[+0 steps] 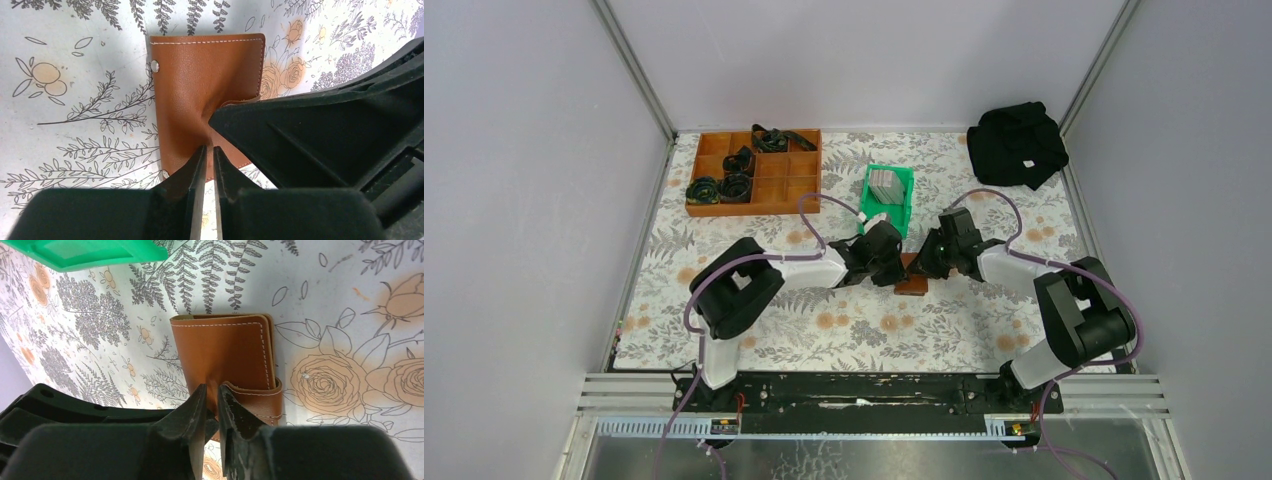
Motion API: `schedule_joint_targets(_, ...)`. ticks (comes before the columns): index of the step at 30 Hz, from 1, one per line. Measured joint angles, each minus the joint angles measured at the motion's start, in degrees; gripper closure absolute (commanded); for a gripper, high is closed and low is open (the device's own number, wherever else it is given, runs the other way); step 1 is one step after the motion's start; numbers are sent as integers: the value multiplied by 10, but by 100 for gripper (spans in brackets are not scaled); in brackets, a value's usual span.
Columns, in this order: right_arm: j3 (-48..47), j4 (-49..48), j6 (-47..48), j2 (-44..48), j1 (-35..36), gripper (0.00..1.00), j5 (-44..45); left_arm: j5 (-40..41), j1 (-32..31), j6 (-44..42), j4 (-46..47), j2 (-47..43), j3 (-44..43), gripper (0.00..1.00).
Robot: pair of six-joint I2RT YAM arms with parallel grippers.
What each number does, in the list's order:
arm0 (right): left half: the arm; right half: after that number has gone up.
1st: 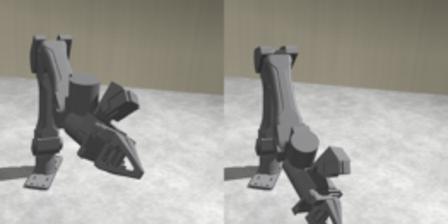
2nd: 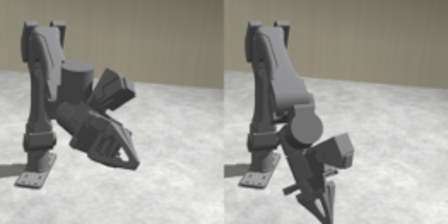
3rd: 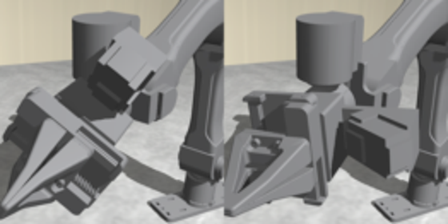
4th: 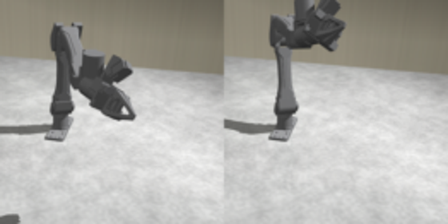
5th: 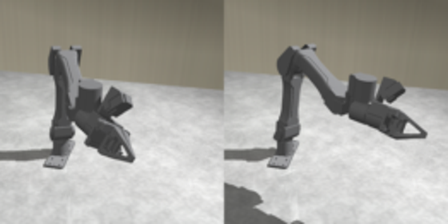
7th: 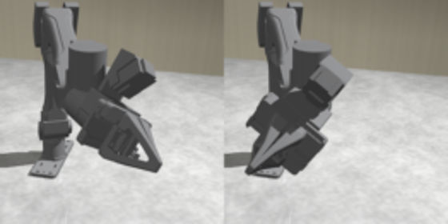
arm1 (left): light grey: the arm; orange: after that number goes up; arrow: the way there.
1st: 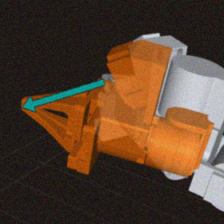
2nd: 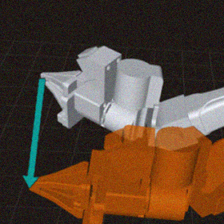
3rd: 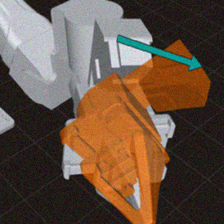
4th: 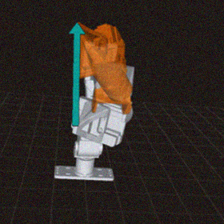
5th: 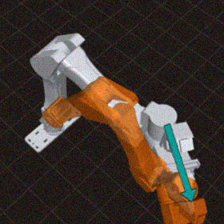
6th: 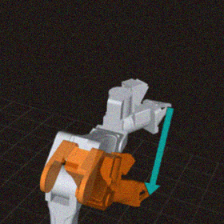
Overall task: Put the credit cards into the card holder
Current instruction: Close the card holder at the center of the board.
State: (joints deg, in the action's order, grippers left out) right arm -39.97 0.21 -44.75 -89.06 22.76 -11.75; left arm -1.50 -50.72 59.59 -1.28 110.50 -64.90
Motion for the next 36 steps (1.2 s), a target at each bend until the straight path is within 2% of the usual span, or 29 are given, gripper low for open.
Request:
schedule_joint_targets(6, -20, 18, 25, -3, 4, 70, -3, 21, -9, 0, -16, -7, 0, 84)
schedule_joint_targets(36, -32, 51, 76, 26, 5, 72, 4, 57, -23, 1, -62, -21, 0, 85)
